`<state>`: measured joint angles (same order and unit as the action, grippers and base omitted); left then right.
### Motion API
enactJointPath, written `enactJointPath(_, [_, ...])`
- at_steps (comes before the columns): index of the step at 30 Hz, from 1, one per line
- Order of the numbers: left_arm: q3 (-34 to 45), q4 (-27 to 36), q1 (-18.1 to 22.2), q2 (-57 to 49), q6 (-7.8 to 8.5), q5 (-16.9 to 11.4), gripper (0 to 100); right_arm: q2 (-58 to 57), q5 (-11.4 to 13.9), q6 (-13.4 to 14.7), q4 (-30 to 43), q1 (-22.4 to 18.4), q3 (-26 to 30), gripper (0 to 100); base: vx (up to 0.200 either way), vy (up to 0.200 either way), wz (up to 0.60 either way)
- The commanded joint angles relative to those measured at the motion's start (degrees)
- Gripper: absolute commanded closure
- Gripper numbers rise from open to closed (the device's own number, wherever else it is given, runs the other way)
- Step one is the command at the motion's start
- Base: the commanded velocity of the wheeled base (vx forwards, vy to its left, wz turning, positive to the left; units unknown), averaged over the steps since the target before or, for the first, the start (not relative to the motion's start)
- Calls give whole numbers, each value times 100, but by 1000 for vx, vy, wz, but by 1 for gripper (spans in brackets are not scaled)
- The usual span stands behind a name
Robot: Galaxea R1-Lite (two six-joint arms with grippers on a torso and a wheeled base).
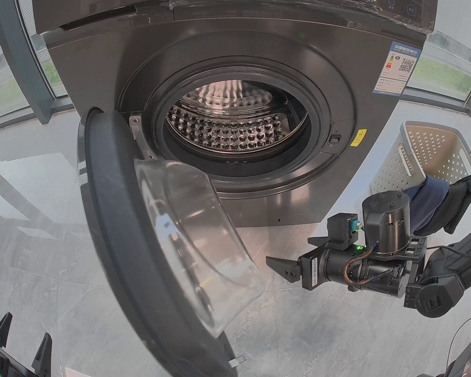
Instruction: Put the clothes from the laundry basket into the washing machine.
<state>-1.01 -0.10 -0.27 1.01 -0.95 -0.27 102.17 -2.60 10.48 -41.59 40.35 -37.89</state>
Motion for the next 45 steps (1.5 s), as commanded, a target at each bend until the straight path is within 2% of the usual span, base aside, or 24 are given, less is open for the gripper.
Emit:
enactJointPath(1, [101,1,0,-84,-2,0,0,14,-4,24,-15,131,10,0,0,0,0])
enactJointPath(4, [101,1,0,-84,7,0,0,84,-30,103,-24,113,-140,0,0,0,0])
enactJointPath(7, [101,1,9,-84,7,9,0,321,-136,156,-33,105,-333,0,-200,0,0])
enactJointPath(12, [101,1,9,-84,7,9,0,690,-153,156,-42,149,-641,0,-200,0,0])
enactJointPath(24, [101,1,0,-84,-2,0,0,1314,-153,217,-165,737,-1274,0,-17,0,0])
enactJointPath(28, [92,1,9,-84,7,9,0,1314,-162,235,-332,693,-1318,0,0,0,0])
enactJointPath(35, [101,1,9,-84,16,0,0,1437,-162,235,-341,641,-1564,0,-171,0,0])
enactJointPath(40, [101,1,9,-84,16,0,0,1763,-162,235,-349,693,-1906,0,0,0,0])
enactJointPath(45, [101,1,9,-84,16,0,0,2281,-171,235,-341,773,-2654,0,0,0,0])
